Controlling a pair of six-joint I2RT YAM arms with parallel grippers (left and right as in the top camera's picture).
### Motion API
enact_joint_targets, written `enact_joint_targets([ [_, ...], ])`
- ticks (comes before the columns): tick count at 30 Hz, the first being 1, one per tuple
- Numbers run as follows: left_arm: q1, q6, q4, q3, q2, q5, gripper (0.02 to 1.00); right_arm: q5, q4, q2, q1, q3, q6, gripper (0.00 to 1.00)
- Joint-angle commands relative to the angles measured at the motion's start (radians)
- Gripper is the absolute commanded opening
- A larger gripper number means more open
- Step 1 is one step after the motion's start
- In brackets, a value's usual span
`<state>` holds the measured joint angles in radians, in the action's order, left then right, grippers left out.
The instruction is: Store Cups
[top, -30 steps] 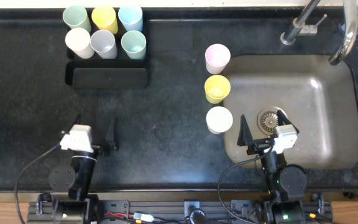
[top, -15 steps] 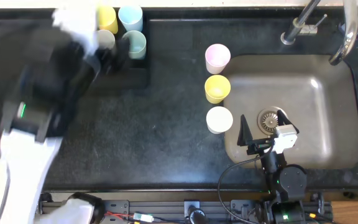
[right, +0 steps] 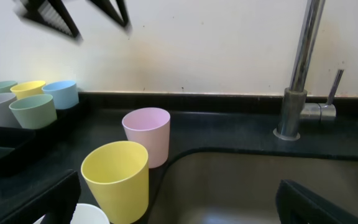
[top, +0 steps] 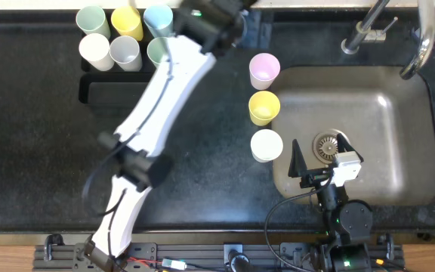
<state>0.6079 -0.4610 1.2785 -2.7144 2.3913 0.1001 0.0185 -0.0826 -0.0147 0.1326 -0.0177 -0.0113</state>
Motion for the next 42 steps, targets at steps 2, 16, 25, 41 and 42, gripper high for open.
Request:
enact_joint_targets([
  [2,0.006,-0.091,0.014,-0.056,0.090,-0.088,1.000,-0.002,0.005,0.010,0.005,0.013,0.000,0.998],
  [16,0.007,-0.177,0.097,-0.056,0.202,-0.107,0.996,-0.002,0.005,0.010,0.005,0.013,0.000,0.998],
  [25,0.008,-0.202,0.117,-0.055,0.247,-0.098,0.985,-0.002,0.005,0.010,0.005,0.013,0.000,0.998],
  [41,0.017,-0.198,0.046,-0.069,0.276,-0.005,0.036,-0.002,0.005,0.010,0.005,0.013,0.000,0.998],
  [42,0.020,-0.194,0.046,-0.069,0.255,0.008,0.036,-0.002,0.005,0.010,0.005,0.013,0.000,0.993],
])
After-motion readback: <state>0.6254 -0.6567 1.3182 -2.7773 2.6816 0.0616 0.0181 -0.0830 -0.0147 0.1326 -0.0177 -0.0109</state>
